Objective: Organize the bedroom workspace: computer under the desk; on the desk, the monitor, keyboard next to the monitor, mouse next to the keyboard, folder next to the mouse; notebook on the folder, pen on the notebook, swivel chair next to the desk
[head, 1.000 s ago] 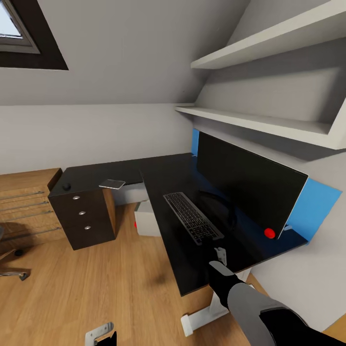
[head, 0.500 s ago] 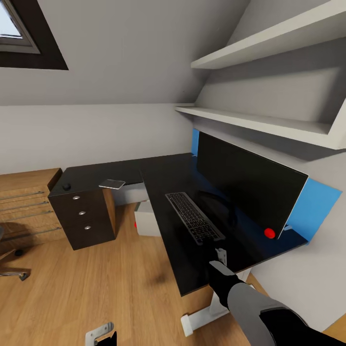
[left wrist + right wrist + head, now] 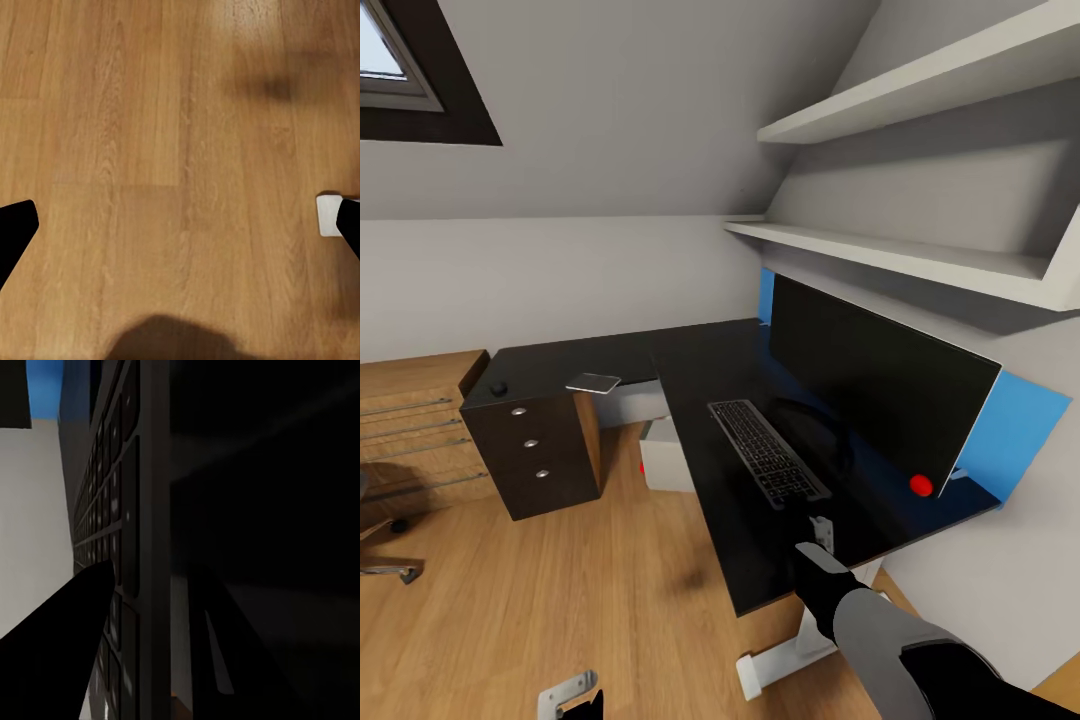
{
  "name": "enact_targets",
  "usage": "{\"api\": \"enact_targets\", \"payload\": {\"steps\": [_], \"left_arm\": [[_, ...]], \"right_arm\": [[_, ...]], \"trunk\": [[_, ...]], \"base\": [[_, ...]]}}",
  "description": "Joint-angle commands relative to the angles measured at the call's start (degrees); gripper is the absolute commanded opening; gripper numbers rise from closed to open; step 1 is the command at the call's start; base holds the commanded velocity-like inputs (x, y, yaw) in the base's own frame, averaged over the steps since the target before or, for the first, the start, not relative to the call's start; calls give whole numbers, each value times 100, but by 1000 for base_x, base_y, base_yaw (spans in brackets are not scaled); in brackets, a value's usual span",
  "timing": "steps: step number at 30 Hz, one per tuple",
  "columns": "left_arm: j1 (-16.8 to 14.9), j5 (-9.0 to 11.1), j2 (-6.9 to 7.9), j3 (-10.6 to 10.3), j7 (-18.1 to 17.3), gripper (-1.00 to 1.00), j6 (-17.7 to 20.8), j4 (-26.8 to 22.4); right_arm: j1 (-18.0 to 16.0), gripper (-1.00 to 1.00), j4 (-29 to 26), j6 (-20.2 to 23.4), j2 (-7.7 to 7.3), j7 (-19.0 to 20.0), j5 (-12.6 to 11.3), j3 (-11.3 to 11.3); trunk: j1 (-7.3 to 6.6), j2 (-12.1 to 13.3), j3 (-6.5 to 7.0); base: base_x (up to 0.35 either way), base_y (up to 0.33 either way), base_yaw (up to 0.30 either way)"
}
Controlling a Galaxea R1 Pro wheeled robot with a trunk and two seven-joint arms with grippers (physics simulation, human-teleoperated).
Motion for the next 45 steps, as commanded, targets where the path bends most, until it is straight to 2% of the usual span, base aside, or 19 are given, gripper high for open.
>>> {"api": "enact_targets", "payload": {"steps": [1, 6, 11, 18, 27, 34, 45], "left_arm": [[-7, 60, 9, -48, 40, 100, -44, -5], [-7, 60, 5, -48, 37, 100, -31, -5], [-7, 60, 4, -48, 37, 100, -24, -5], [-7, 61, 4, -61, 37, 100, -9, 7], [-7, 68, -4, -65, 40, 100, -6, 13], [-7, 64, -5, -58, 38, 100, -6, 13], [-7, 60, -1, -48, 43, 100, -7, 13]], "right_arm": [[-5, -100, 7, -37, 0, 27, -58, 45], [-4, -100, 7, -55, 0, 27, -52, 50], [-4, -100, 7, -65, 0, 27, -50, 55], [-4, -100, 7, -82, 0, 29, -29, 69], [-5, -100, 2, -103, 0, 35, -17, 67], [-4, -100, 6, -575, 0, 28, -38, 71], [-4, -100, 7, -600, 0, 20, -41, 83]], "trunk": [[0, -5, -7], [-109, 196, 83], [-109, 196, 83], [-263, 477, 209], [-263, 477, 209], [-263, 477, 209], [-263, 477, 209]], "base": [[0, 0, 0], [0, 0, 0], [0, 0, 0], [0, 0, 0], [0, 0, 0], [0, 0, 0], [0, 0, 0]]}}
